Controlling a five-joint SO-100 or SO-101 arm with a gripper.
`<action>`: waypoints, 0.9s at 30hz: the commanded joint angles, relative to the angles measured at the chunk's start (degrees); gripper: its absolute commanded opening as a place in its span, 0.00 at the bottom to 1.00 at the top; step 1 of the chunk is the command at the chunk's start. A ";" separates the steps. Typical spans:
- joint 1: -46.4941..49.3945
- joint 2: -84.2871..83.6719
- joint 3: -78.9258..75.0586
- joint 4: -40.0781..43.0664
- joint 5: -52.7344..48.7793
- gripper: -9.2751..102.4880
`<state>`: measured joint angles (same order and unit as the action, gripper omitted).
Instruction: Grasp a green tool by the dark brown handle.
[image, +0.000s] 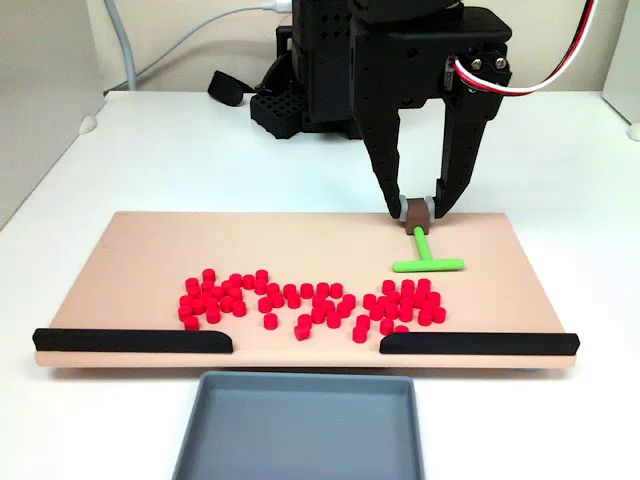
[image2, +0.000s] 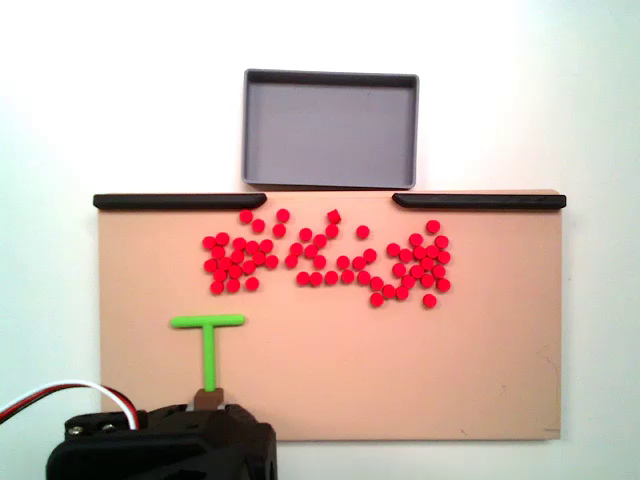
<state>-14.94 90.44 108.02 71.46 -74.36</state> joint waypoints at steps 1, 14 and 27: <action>-0.44 0.35 -0.18 0.35 -0.26 0.08; 0.97 8.00 -1.32 6.68 -5.36 0.08; 9.84 6.33 -13.54 16.61 -15.21 0.08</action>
<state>-6.68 98.88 101.95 83.76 -88.33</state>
